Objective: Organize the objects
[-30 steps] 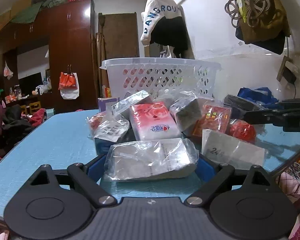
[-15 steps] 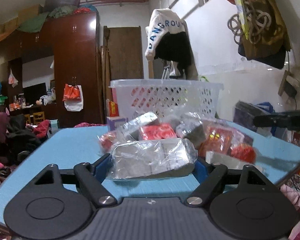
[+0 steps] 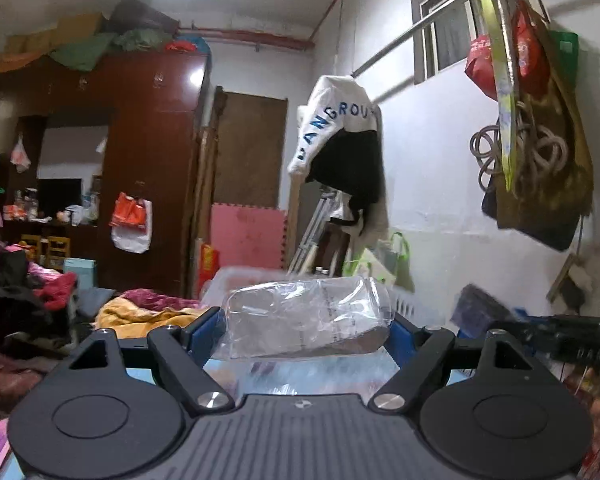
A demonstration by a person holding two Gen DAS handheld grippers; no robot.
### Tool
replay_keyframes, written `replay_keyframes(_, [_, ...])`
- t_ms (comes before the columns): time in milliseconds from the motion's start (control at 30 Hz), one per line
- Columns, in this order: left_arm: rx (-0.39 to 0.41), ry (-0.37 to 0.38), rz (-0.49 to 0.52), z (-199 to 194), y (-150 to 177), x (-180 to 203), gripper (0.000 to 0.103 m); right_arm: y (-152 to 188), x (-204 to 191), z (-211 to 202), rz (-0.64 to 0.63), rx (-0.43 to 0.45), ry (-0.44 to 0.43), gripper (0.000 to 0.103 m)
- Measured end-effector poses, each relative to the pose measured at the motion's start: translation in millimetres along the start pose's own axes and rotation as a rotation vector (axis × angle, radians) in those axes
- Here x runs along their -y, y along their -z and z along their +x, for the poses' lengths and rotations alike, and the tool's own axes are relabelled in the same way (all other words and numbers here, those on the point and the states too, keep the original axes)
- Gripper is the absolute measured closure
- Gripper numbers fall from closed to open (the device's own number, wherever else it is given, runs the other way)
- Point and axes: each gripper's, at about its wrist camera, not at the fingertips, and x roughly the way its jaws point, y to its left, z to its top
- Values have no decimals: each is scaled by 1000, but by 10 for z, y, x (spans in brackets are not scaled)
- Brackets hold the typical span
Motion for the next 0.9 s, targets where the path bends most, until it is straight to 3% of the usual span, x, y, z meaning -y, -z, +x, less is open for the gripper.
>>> replay_keyframes(167, [-116,-17,6,849,-442,60,18,-414,21,532,-60,-48,45,66])
replay_keyframes(333, [-282,-26,-3,1565,-475,3,18,-450,120,1002,-64,-133,83,65])
replay_keyframes(367, [-293,-43,-3,1616,-459,-1,17,-431,124,1021,-71,-136,89,61])
replay_keyframes(433, [-303,-70,4,1671,-436,-25,11,-395,129,1070,-74,-146,85,45])
replay_keyframes(500, [-337,-46,-17,1732,-424,-63,11,-370,132,1036,-60,-146,95,19])
replay_keyframes(567, [-352,-7,-39,1732,-438,-101,11,-348,136,968,-53,-142,104,18])
replay_keyframes(633, [-332,-19,-17,1665,-447,-92,9,-354,161,881,-29,-138,98,17])
replay_keyframes(700, [-311,-7,-9,1557,-451,-97,6,-347,199,767,4,-127,66,6])
replay_keyframes(767, [-278,9,-11,1362,-419,-120,1,-282,207,610,23,-118,54,1])
replay_keyframes(900, [-230,78,3,836,-130,-176,0,23,183,260,40,-118,22,0])
